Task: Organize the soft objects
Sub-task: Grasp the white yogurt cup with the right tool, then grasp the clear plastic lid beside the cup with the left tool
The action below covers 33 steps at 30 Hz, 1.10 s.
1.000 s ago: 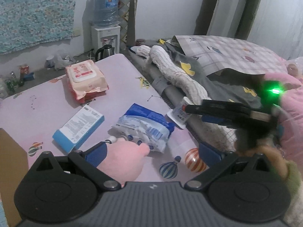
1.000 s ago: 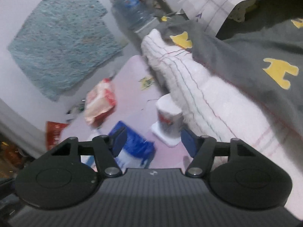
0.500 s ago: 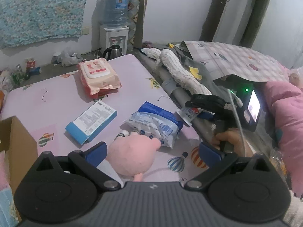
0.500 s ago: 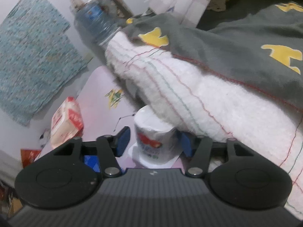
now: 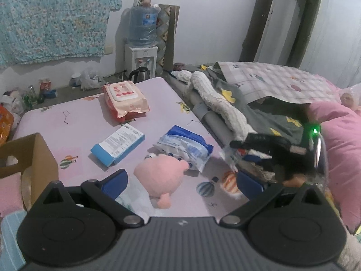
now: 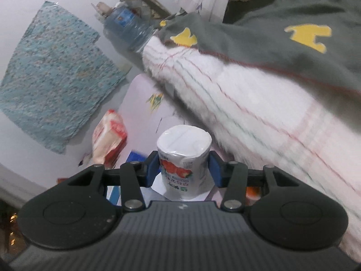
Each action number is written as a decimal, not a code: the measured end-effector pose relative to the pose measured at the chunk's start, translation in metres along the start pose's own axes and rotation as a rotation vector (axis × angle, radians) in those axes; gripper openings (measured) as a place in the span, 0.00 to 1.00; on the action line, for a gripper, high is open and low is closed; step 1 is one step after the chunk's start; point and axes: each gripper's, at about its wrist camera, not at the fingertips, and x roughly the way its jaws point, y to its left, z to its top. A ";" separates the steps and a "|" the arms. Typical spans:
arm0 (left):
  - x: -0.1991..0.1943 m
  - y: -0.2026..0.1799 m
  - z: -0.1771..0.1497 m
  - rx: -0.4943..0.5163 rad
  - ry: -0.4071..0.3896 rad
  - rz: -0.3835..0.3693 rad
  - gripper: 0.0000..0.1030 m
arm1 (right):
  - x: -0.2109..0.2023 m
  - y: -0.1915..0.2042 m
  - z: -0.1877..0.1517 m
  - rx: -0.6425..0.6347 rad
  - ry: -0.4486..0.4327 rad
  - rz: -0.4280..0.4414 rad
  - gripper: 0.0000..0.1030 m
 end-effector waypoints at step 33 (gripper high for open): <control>0.002 -0.062 -0.114 0.119 0.096 -0.115 0.74 | -0.122 -0.051 -0.096 -0.077 0.214 0.103 0.49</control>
